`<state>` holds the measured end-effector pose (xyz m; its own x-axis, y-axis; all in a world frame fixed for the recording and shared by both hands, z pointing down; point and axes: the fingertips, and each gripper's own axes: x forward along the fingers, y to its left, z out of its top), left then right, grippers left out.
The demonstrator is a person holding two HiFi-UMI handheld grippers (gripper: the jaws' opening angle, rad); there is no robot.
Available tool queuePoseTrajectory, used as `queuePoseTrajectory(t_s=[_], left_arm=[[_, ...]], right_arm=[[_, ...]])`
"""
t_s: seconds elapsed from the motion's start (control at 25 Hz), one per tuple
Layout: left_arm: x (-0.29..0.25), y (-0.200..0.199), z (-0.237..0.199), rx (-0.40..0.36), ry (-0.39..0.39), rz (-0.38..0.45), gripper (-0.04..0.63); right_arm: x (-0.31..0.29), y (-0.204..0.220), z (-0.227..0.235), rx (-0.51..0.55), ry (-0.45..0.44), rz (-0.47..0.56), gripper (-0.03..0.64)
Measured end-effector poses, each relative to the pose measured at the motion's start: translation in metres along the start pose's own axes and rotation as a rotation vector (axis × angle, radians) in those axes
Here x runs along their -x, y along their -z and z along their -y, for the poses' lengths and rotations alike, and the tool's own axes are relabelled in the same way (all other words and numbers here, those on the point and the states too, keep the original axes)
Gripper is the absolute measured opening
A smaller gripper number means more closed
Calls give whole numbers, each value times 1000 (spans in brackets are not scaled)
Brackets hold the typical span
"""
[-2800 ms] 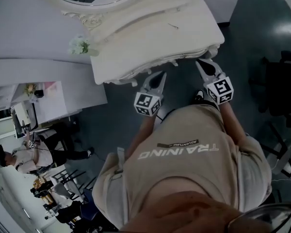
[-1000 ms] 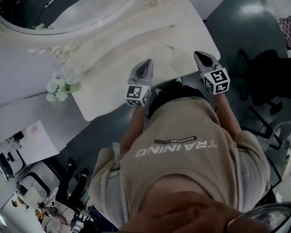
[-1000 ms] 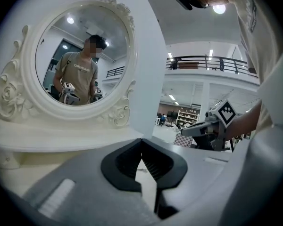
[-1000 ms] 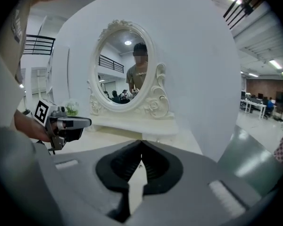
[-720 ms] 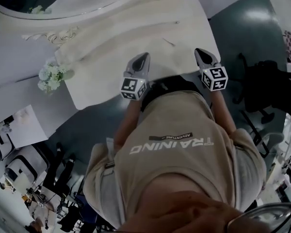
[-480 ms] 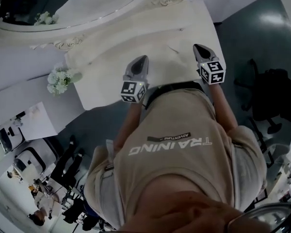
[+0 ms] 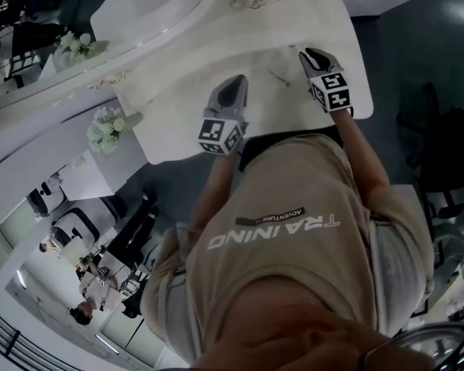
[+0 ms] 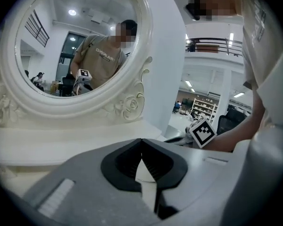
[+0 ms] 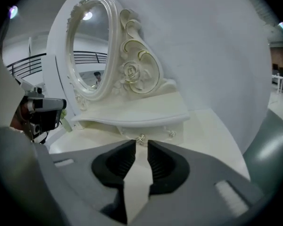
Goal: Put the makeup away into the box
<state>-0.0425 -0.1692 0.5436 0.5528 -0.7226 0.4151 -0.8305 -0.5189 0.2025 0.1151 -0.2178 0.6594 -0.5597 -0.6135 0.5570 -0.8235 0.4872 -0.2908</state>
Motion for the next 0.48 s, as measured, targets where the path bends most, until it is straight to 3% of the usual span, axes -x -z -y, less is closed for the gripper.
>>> queuePoseTrajectory(t_s=[0.24, 0.48], left_arm=[[-6, 16, -8, 116, -50, -17, 7], [3, 23, -25, 139, -64, -16, 8]], right_arm=[[-27, 4, 0, -59, -37, -31, 114], [-48, 6, -5, -102, -22, -48, 140]])
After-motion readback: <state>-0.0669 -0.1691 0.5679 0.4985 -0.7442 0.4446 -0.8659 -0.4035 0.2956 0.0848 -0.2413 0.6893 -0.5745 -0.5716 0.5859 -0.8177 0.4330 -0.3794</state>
